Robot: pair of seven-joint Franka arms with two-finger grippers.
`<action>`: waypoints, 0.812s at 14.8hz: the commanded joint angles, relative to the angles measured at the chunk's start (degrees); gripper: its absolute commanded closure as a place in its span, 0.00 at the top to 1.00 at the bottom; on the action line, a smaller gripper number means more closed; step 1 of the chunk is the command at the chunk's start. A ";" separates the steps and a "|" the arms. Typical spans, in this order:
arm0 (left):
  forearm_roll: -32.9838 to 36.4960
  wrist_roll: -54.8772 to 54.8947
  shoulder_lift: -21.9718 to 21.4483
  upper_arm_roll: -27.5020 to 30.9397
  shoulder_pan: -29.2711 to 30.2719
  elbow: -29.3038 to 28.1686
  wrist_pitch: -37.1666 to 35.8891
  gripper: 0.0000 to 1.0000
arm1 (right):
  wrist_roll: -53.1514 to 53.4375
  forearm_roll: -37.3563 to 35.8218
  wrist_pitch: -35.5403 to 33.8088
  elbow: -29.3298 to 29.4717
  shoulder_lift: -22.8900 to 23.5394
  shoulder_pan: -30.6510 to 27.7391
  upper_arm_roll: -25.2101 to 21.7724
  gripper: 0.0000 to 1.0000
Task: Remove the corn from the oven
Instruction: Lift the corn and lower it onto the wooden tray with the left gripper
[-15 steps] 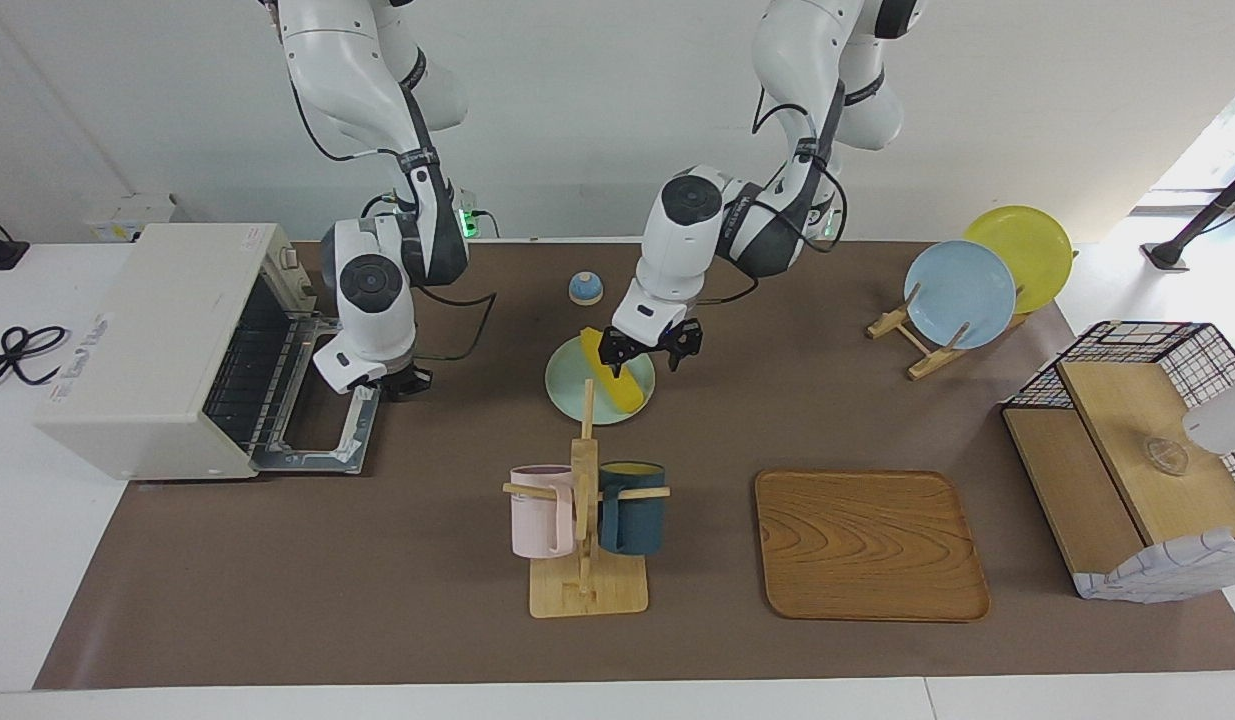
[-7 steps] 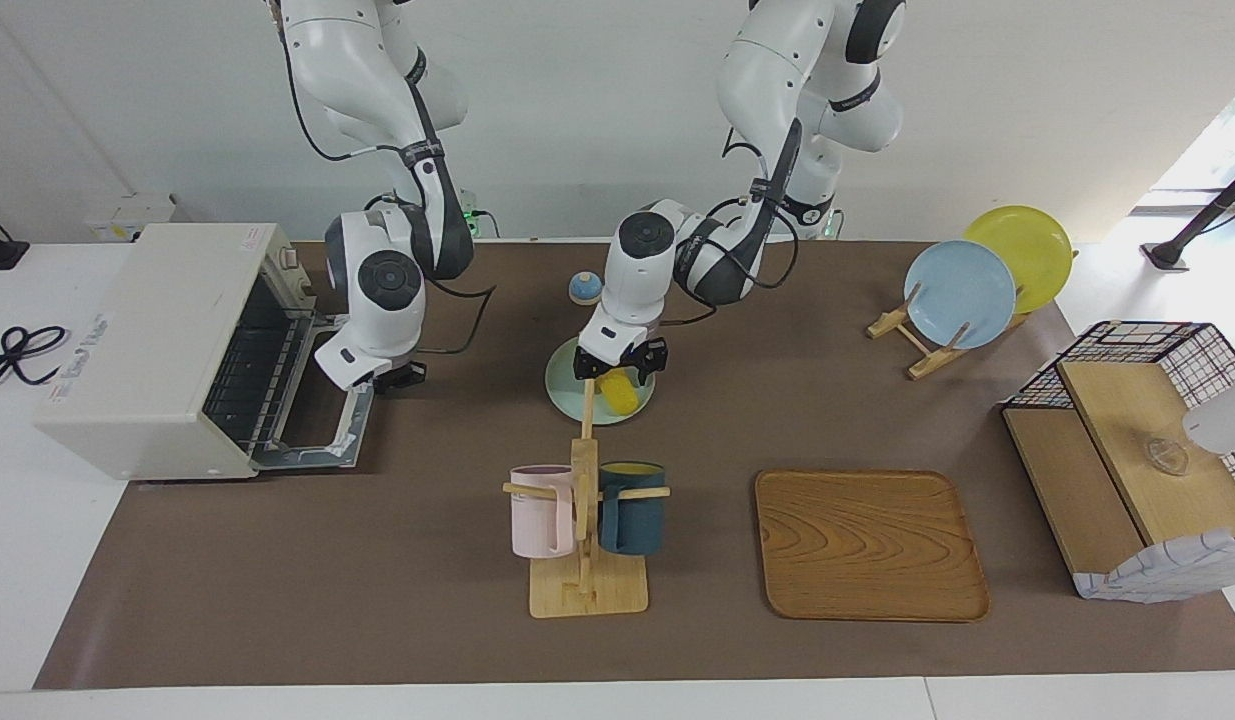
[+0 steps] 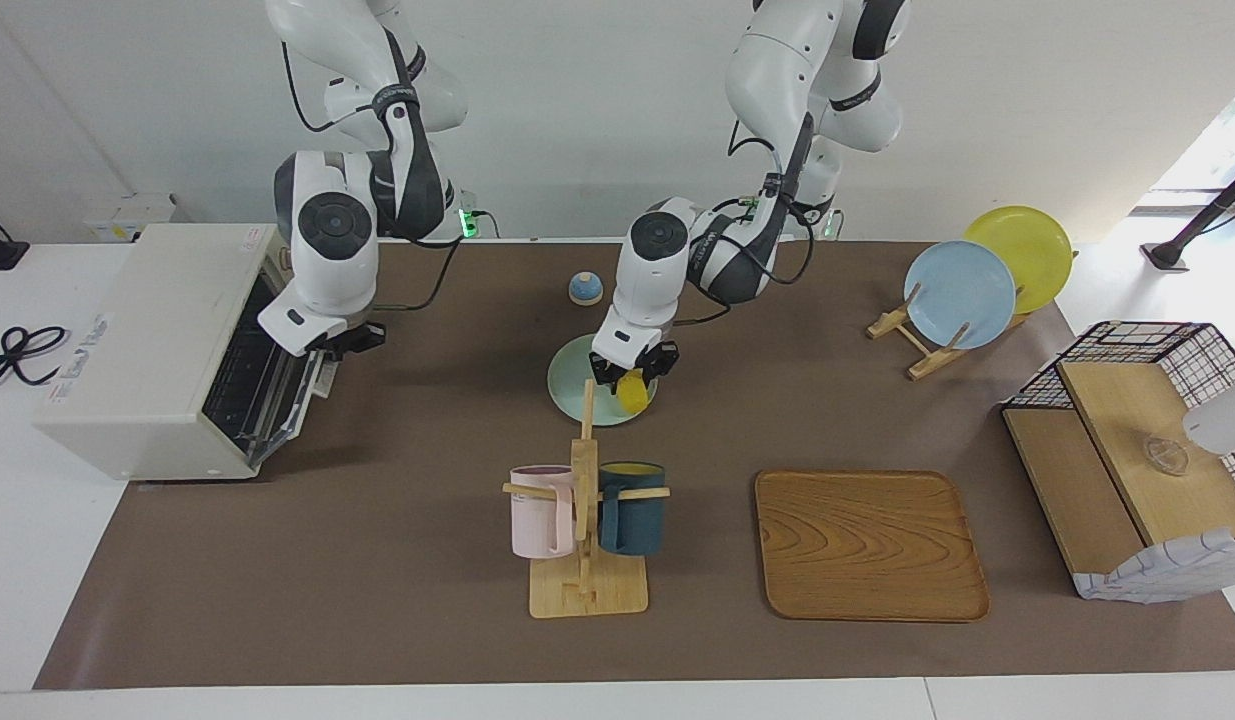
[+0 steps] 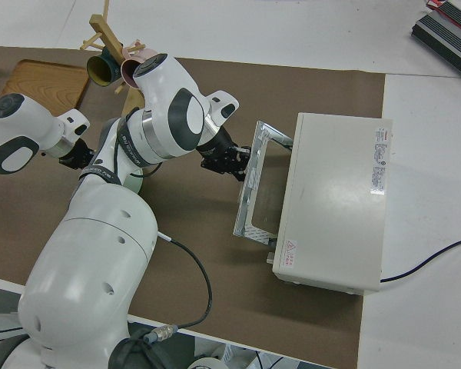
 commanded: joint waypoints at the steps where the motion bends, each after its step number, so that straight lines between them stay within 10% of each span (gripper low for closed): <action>1: -0.43 7.19 -2.36 0.13 8.13 6.83 -9.29 0.00 | -4.39 -2.48 1.04 0.31 -0.31 -3.06 -0.54 0.00; 5: -0.61 20.04 5.19 -0.14 19.74 24.94 -20.74 0.00 | -9.58 -1.26 -0.19 0.31 -2.77 -5.53 -0.54 0.00; 12: -1.93 33.67 16.88 -0.75 28.01 36.03 -19.26 0.00 | -13.10 0.85 -9.84 6.53 -5.68 -4.92 -0.19 0.00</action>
